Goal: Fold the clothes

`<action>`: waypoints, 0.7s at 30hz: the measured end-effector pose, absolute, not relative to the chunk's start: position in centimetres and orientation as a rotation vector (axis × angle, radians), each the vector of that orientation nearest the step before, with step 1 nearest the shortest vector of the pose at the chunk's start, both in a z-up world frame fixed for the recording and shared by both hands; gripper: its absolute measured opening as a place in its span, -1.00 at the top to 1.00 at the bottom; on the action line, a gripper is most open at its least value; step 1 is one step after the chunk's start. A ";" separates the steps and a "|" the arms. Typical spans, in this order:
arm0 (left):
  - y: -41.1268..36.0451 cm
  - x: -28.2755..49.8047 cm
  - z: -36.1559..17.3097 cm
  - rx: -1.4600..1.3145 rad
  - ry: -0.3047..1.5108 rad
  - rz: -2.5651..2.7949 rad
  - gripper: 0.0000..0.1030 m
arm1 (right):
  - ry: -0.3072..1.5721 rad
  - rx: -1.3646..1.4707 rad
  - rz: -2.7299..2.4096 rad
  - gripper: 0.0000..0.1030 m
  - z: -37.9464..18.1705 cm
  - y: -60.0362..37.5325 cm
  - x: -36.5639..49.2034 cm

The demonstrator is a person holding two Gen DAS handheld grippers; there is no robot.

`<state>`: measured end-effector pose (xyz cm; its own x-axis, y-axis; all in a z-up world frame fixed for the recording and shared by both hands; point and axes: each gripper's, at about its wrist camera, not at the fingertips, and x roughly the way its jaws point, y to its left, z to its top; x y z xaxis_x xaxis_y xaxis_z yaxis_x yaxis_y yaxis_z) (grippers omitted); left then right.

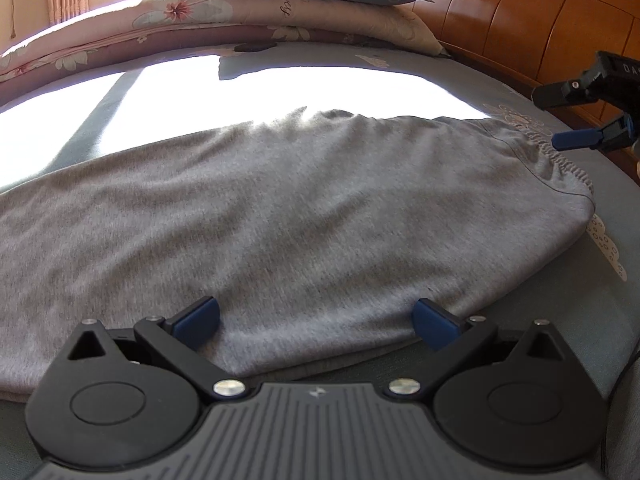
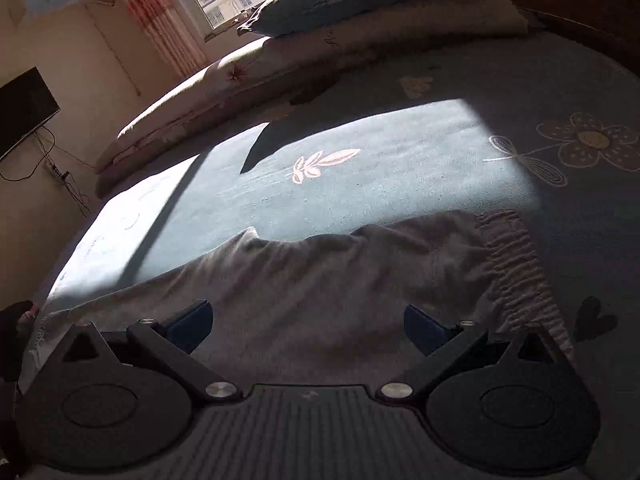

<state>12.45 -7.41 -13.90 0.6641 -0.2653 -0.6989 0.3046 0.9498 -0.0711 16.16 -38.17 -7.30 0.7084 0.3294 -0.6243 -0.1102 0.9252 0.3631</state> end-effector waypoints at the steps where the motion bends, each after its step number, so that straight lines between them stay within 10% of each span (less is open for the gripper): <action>1: -7.4 12.4 -13.9 0.052 0.781 -0.320 -0.99 | 0.732 0.257 0.230 -1.00 -7.9 -37.4 15.1; 21: -7.4 13.1 -12.8 0.072 0.845 -0.301 -0.99 | 0.645 0.071 0.095 -1.00 -14.7 -34.2 11.8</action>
<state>13.09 -7.43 -12.78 0.6241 -0.2338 -0.7456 0.2908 0.9551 -0.0561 11.83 -34.25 -14.68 0.7952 0.1107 -0.5962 -0.0666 0.9932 0.0956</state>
